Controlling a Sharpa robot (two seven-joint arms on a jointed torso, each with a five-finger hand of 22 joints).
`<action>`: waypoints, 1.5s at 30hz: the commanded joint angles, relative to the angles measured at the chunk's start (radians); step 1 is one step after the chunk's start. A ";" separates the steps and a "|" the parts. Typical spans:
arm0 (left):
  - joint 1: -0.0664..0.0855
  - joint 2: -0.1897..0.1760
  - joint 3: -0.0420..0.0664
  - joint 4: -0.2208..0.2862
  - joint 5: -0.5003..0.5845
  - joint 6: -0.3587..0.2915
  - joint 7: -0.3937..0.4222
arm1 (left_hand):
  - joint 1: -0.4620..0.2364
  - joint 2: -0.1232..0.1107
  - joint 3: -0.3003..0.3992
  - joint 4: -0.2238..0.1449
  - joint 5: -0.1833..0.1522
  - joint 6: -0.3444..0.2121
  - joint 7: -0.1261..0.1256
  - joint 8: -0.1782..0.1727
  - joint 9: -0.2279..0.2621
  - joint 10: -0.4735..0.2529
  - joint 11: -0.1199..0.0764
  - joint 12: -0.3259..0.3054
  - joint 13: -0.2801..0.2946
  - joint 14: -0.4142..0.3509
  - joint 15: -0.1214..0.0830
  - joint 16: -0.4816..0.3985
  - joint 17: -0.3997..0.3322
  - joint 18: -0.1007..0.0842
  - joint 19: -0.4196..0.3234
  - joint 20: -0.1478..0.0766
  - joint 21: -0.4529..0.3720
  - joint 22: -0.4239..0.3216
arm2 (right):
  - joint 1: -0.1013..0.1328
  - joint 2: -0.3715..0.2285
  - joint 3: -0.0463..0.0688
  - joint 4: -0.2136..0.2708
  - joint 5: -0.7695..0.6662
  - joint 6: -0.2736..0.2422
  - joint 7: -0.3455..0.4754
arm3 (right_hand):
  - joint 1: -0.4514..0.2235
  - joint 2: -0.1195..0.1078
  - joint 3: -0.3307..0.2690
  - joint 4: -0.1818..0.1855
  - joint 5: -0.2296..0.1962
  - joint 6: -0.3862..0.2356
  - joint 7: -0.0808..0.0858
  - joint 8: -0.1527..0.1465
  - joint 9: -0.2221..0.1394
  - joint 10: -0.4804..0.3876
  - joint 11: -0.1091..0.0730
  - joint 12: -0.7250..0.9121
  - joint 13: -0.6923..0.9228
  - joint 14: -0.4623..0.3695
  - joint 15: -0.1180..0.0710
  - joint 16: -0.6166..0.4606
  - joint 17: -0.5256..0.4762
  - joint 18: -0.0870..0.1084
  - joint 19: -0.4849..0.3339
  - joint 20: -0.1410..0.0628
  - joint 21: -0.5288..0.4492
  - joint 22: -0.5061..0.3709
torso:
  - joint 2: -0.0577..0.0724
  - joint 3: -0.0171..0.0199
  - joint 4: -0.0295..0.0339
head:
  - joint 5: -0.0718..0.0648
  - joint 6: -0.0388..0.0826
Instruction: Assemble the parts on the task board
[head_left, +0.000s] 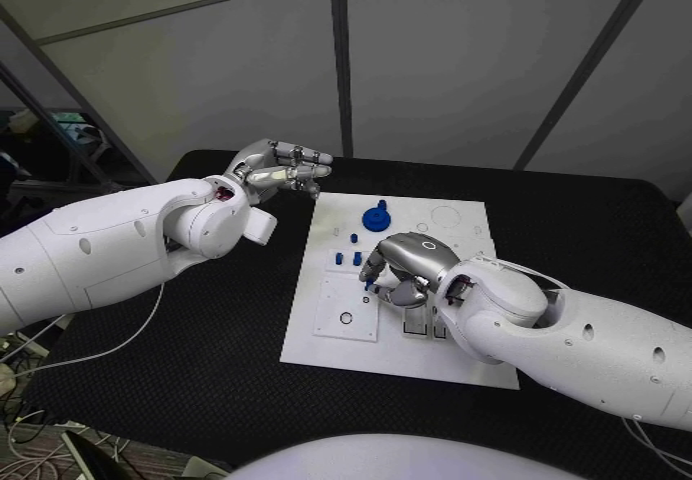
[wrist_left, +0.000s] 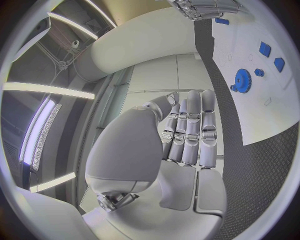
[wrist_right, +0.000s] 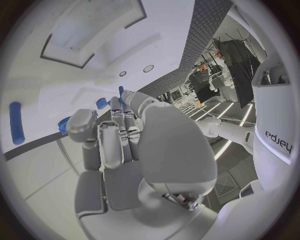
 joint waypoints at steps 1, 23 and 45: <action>0.001 0.002 0.001 0.000 0.005 0.014 0.001 | -0.010 0.001 0.006 0.001 0.003 0.000 0.007 -0.006 -0.001 -0.008 0.002 0.002 -0.001 -0.004 0.005 -0.005 -0.001 -0.007 -0.004 0.001 0.006 0.001 | -0.001 0.003 -0.001 -0.003 0.002 0.026 0.013 | -0.003 0.005 -0.003 -0.005 0.004 -0.002 0.001 -0.002 0.001 0.002 0.003 0.000 0.001 0.059 -0.005 0.003 0.001 -0.015 0.006 0.000 0.004 0.000 | 0.000 -0.0005 0.0000 | 0.004 -0.004; 0.001 0.003 0.001 -0.004 0.005 0.028 -0.005 | -0.030 0.002 0.009 0.006 0.003 0.005 0.005 -0.002 0.000 -0.014 0.002 0.004 -0.001 -0.004 0.007 -0.006 -0.004 -0.008 -0.009 0.004 0.003 0.002 | -0.006 0.004 -0.019 -0.006 -0.001 0.052 0.011 | -0.004 0.005 -0.004 -0.006 0.005 -0.003 0.001 -0.002 0.001 0.001 0.003 0.000 0.001 0.059 -0.005 0.004 0.001 -0.015 0.006 0.000 0.005 0.001 | 0.000 -0.0004 -0.0005 | 0.017 -0.013; 0.001 0.005 0.001 -0.006 0.005 0.036 -0.013 | -0.030 0.001 0.010 0.005 0.004 0.005 0.005 -0.002 0.000 -0.015 0.001 0.004 -0.001 -0.004 0.007 -0.007 -0.004 -0.007 -0.009 0.004 0.002 0.001 | -0.007 0.028 -0.034 -0.023 -0.005 0.092 0.001 | -0.010 0.006 -0.008 -0.007 0.006 -0.006 0.003 -0.004 0.001 -0.003 0.005 -0.002 0.002 0.058 -0.004 0.003 -0.002 -0.015 0.002 0.001 0.003 -0.002 | -0.001 -0.0008 -0.0008 | 0.023 -0.014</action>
